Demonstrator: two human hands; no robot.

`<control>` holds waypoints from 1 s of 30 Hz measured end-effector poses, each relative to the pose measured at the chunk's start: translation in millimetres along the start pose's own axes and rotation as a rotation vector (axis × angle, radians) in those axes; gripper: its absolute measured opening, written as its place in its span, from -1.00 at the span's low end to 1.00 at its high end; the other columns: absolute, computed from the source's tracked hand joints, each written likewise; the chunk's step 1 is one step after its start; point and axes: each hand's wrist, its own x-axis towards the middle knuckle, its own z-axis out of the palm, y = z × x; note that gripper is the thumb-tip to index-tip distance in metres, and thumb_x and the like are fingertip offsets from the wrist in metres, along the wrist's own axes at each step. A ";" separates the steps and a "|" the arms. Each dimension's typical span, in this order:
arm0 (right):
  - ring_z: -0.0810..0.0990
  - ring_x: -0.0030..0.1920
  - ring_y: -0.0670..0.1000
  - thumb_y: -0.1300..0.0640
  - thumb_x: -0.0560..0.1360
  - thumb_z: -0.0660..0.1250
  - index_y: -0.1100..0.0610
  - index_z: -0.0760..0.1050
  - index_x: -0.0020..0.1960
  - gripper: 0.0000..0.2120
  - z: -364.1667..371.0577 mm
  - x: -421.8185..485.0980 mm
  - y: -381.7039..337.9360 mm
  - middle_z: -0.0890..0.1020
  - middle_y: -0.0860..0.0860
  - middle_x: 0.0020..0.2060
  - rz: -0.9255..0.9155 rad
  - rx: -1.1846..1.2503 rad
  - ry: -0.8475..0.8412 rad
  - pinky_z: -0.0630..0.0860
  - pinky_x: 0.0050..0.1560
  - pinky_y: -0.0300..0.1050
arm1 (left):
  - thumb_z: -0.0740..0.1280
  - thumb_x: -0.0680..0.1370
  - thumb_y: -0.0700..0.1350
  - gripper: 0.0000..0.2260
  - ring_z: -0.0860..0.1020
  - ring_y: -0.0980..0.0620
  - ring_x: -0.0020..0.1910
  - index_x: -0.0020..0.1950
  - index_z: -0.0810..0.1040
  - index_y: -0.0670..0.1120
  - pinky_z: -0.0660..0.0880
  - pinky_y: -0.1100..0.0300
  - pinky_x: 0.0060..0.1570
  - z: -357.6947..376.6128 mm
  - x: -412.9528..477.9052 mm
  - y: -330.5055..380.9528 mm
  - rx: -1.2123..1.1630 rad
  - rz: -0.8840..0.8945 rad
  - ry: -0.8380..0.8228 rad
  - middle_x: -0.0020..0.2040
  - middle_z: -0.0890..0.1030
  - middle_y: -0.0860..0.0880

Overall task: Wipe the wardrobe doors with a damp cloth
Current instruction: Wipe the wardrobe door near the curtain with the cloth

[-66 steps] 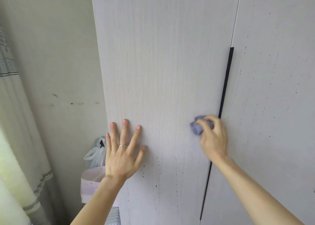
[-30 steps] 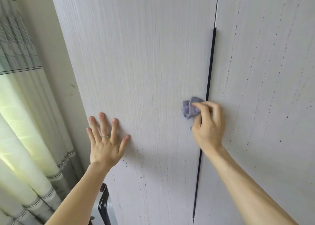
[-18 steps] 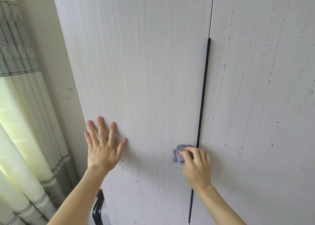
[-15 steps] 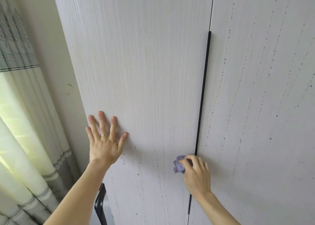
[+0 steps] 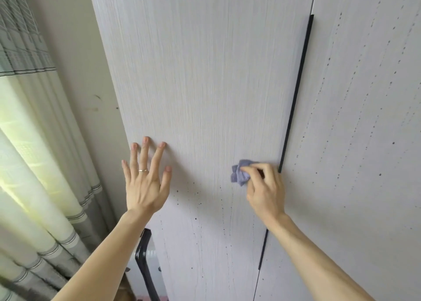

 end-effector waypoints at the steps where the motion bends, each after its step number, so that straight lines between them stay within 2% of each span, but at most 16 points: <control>1: 0.57 -0.12 0.12 0.28 0.43 0.21 0.09 0.65 0.02 -0.70 7.5 -19.1 -5.7 0.53 -0.02 -0.02 -0.035 0.012 -0.070 0.51 -0.19 0.03 | 0.05 0.64 0.13 -0.45 -0.08 -0.10 0.64 0.64 0.03 0.18 -0.16 -0.14 0.55 -0.6 -3.1 -7.3 -0.013 -0.014 0.025 0.66 -0.18 0.08; 4: 0.58 -0.11 0.12 0.26 0.42 0.19 0.07 0.64 0.03 -0.68 24.1 -42.0 -27.2 0.51 -0.03 0.01 -0.023 0.050 -0.178 0.54 -0.22 0.01 | 0.09 0.62 0.13 -0.44 0.15 -0.17 0.57 0.62 0.06 0.15 0.01 -0.12 0.55 3.8 -19.3 -37.7 -0.126 -0.235 0.082 0.66 -0.08 0.01; 6: 0.57 -0.08 0.15 0.29 0.44 0.20 0.11 0.65 0.06 -0.68 28.1 -20.9 -42.1 0.49 -0.01 0.05 0.002 0.076 -0.122 0.56 -0.17 0.05 | 0.06 0.60 0.17 -0.42 0.24 -0.22 0.52 0.62 0.06 0.14 0.18 -0.18 0.46 9.4 -31.7 -58.5 -0.199 -0.367 0.047 0.65 0.03 -0.03; 8: 0.57 -0.05 0.16 0.31 0.48 0.19 0.15 0.66 0.09 -0.68 30.7 13.3 -58.3 0.50 0.02 0.08 0.022 0.099 -0.035 0.56 -0.10 0.05 | 0.00 0.59 0.23 -0.43 0.30 -0.24 0.48 0.62 0.08 0.19 0.25 -0.18 0.41 16.6 -43.0 -79.1 -0.235 -0.405 -0.049 0.62 0.16 -0.05; 12: 0.58 -0.02 0.15 0.38 0.49 0.21 0.15 0.67 0.12 -0.65 49.7 40.4 -87.2 0.56 0.07 0.08 0.010 0.104 0.070 0.55 -0.03 -0.03 | -0.10 0.64 0.25 -0.46 0.34 -0.14 0.47 0.63 0.09 0.20 0.23 -0.07 0.44 31.1 -58.6 -88.6 -0.299 -0.262 -0.172 0.57 0.30 -0.02; 14: 0.57 -0.06 0.11 0.42 0.47 0.26 0.11 0.69 0.09 -0.64 64.2 11.0 -95.8 0.59 0.01 0.05 -0.077 0.049 0.045 0.55 -0.09 -0.05 | -0.02 0.71 0.14 -0.52 0.39 -0.09 0.41 0.63 -0.01 0.25 0.32 -0.06 0.37 38.6 -61.7 -83.2 -0.359 -0.219 -0.187 0.54 0.35 0.00; 17: 0.55 -0.14 0.11 0.41 0.46 0.31 0.05 0.69 0.06 -0.65 87.2 -44.6 -104.4 0.62 -0.02 0.02 -0.197 -0.010 -0.068 0.52 -0.15 -0.01 | 0.01 0.73 0.02 -0.51 0.31 0.08 0.43 0.59 -0.11 0.34 0.39 -0.01 0.30 53.7 -67.4 -91.6 -0.430 -0.187 -0.166 0.52 0.30 0.17; 20: 0.56 -0.14 0.12 0.39 0.47 0.28 0.05 0.70 0.06 -0.65 101.4 -60.8 -111.3 0.59 -0.03 0.05 -0.123 0.001 -0.028 0.48 -0.09 -0.05 | -0.09 0.72 0.12 -0.55 0.22 0.28 0.48 0.62 0.00 0.27 0.31 0.20 0.34 79.6 -82.6 -108.4 -0.469 -0.170 -0.173 0.55 0.17 0.34; 23: 0.55 -0.12 0.11 0.36 0.51 0.25 0.09 0.71 0.06 -0.67 113.8 -54.8 -119.3 0.52 -0.06 0.09 -0.098 0.013 0.062 0.49 -0.09 0.00 | -0.15 0.69 0.21 -0.55 0.10 0.50 0.45 0.60 0.07 0.30 0.11 0.46 0.38 110.1 -99.6 -128.8 -0.479 -0.123 -0.175 0.56 0.21 0.34; 25: 0.54 -0.14 0.12 0.36 0.54 0.23 0.08 0.70 0.08 -0.67 119.1 -54.7 -118.3 0.52 -0.05 0.09 -0.129 0.007 0.099 0.48 -0.11 0.04 | -0.17 0.69 0.21 -0.54 0.12 0.45 0.48 0.60 0.11 0.29 0.20 0.34 0.41 128.1 -112.3 -139.6 -0.468 -0.115 -0.155 0.55 0.24 0.32; 27: 0.53 -0.15 0.12 0.34 0.57 0.20 0.07 0.70 0.09 -0.65 124.8 -58.0 -112.8 0.55 -0.03 0.08 -0.158 0.000 0.136 0.46 -0.11 0.04 | -0.19 0.70 0.21 -0.52 0.21 0.25 0.53 0.61 0.14 0.23 0.32 0.14 0.40 148.2 -120.7 -146.5 -0.465 -0.112 -0.113 0.55 0.28 0.26; 28: 0.53 -0.16 0.13 0.33 0.58 0.17 0.07 0.70 0.09 -0.64 126.7 -58.4 -110.0 0.57 -0.01 0.07 -0.171 0.004 0.150 0.45 -0.10 0.03 | -0.20 0.69 0.22 -0.51 0.24 0.19 0.53 0.60 0.16 0.21 0.33 0.11 0.39 155.7 -122.5 -146.6 -0.485 -0.118 -0.094 0.54 0.31 0.24; 30: 0.51 -0.17 0.15 0.31 0.59 0.13 0.08 0.70 0.10 -0.63 132.4 -63.3 -107.4 0.61 0.05 0.04 -0.190 0.011 0.194 0.44 -0.09 0.01 | -0.21 0.69 0.21 -0.50 0.28 0.22 0.49 0.59 0.20 0.19 0.27 0.26 0.39 170.5 -128.3 -143.1 -0.531 -0.098 -0.029 0.49 0.34 0.29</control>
